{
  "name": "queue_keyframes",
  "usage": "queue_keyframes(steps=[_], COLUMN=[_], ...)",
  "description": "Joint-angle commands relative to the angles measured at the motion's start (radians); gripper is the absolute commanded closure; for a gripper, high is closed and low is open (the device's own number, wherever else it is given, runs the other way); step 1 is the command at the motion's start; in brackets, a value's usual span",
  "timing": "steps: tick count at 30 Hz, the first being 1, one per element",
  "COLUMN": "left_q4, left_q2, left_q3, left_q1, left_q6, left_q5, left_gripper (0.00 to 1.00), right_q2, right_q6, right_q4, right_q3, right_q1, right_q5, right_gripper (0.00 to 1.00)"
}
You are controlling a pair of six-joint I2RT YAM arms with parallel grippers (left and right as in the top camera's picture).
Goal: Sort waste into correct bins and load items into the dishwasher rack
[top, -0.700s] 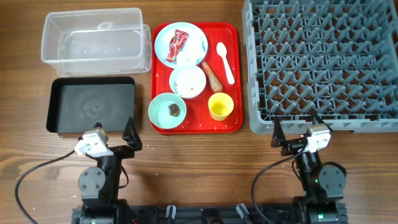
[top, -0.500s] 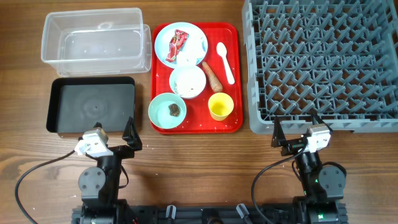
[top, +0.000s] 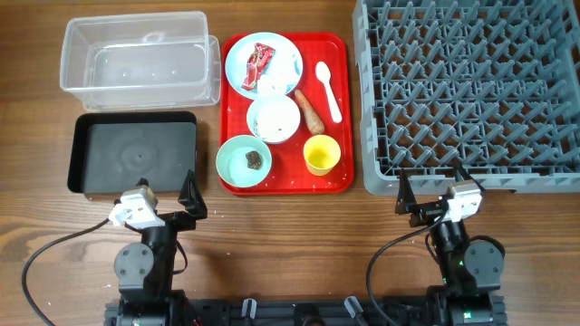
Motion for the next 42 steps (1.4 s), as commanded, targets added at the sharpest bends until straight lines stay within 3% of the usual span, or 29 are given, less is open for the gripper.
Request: queue_keyframes(steps=[1, 19, 24, 28, 35, 42], left_q4=[0.003, 0.006, 0.006, 0.006, 0.095, 0.138], left_q2=[-0.008, -0.008, -0.008, -0.008, -0.007, 0.002], left_q3=[-0.006, -0.006, -0.006, -0.006, -0.006, 0.011], left_q1=[-0.005, -0.005, -0.005, -0.005, -0.005, -0.005], left_q6=[0.024, 0.024, 0.024, 0.024, 0.01, 0.024], left_q5=[-0.01, -0.01, -0.01, -0.01, 0.037, 0.131], left_gripper=[0.0, 0.0, 0.0, 0.0, 0.0, 0.0], right_q2=[0.005, 0.005, 0.005, 0.005, 0.005, 0.006], right_q6=[0.013, 0.012, -0.05, -0.181, -0.161, -0.145], right_q4=[0.003, 0.003, 0.018, 0.038, 0.171, 0.213], right_q3=[-0.001, -0.001, -0.001, -0.001, -0.001, 0.074], right_q1=[-0.007, -0.007, -0.007, -0.007, -0.007, -0.007], right_q5=[-0.001, -0.001, 0.027, 0.048, -0.137, -0.159], right_gripper=[0.0, 0.0, 0.0, 0.01, 0.0, 0.0])
